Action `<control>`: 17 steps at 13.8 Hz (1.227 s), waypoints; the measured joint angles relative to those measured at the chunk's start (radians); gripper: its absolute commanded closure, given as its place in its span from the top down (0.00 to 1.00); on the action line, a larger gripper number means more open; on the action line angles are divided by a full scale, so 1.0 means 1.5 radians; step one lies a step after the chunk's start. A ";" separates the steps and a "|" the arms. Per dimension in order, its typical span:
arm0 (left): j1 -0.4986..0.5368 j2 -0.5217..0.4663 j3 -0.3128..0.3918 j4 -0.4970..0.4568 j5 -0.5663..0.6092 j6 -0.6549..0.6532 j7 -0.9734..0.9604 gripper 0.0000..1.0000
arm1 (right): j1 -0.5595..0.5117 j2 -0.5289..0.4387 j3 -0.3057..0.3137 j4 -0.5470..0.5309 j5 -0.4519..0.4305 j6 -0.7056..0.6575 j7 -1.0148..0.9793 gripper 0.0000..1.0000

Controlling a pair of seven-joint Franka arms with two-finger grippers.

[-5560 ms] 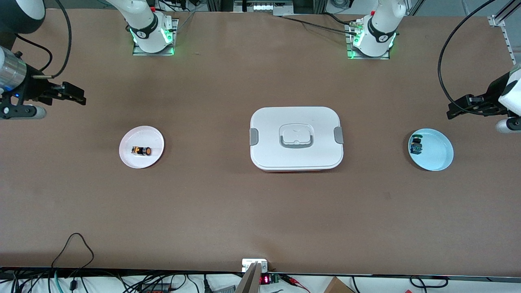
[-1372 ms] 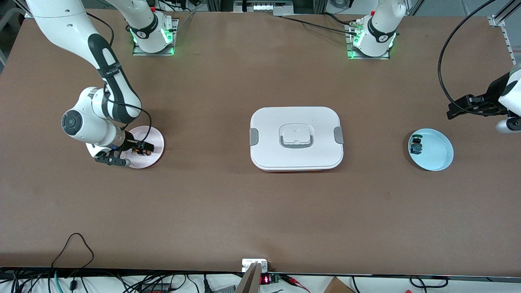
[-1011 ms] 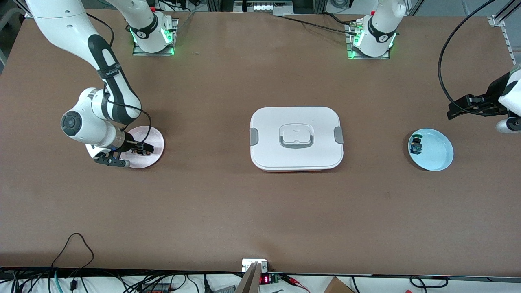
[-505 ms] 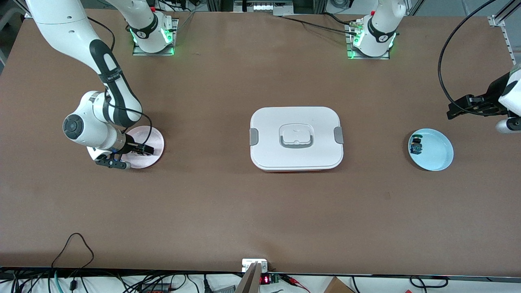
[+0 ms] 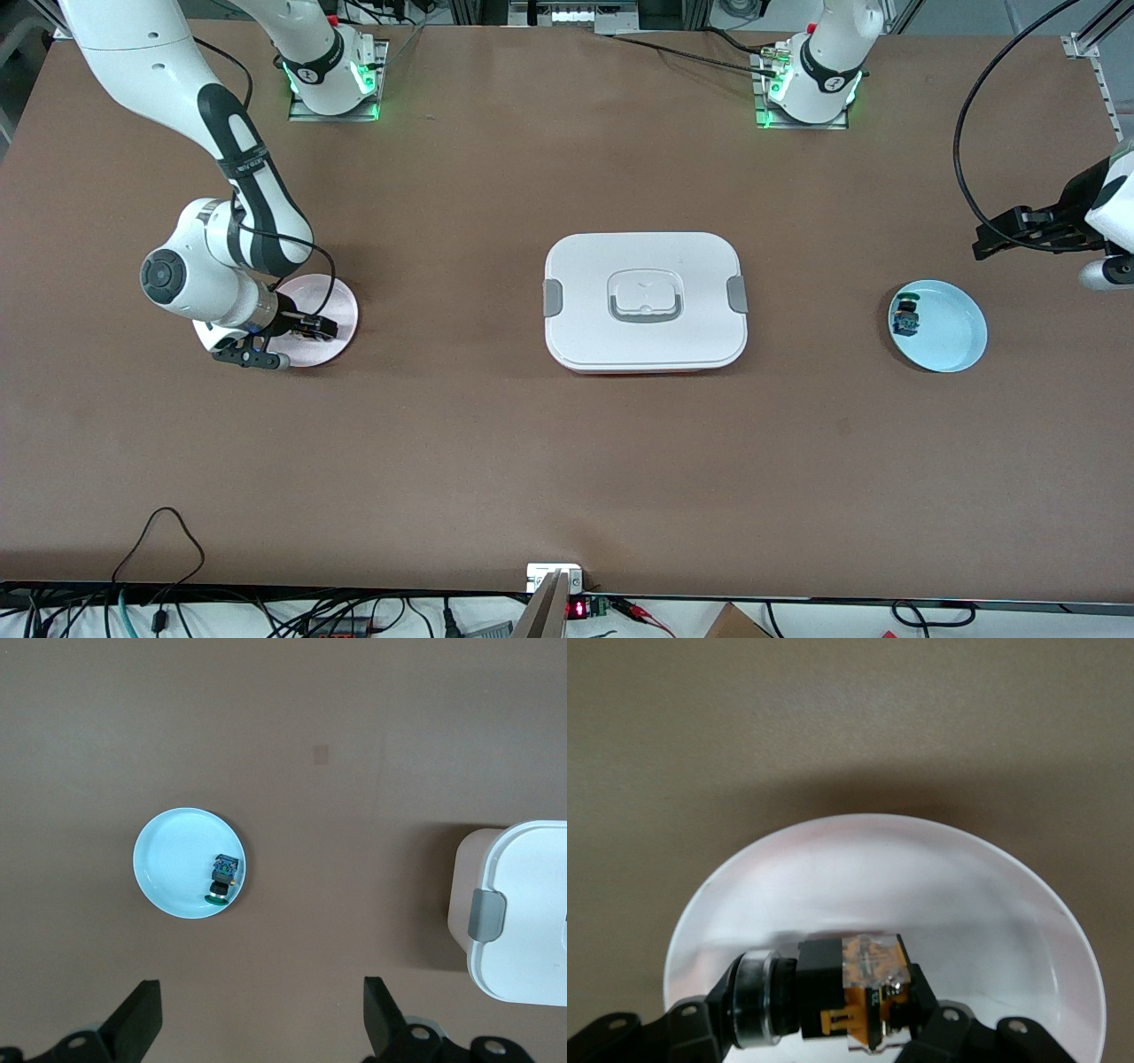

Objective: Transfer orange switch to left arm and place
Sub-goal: 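Lift the orange switch with the right gripper over the white box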

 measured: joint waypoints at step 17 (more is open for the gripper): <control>0.000 0.000 0.000 0.000 0.000 0.000 0.000 1.00 | 0.017 -0.145 0.033 0.265 -0.103 -0.454 -0.004 0.00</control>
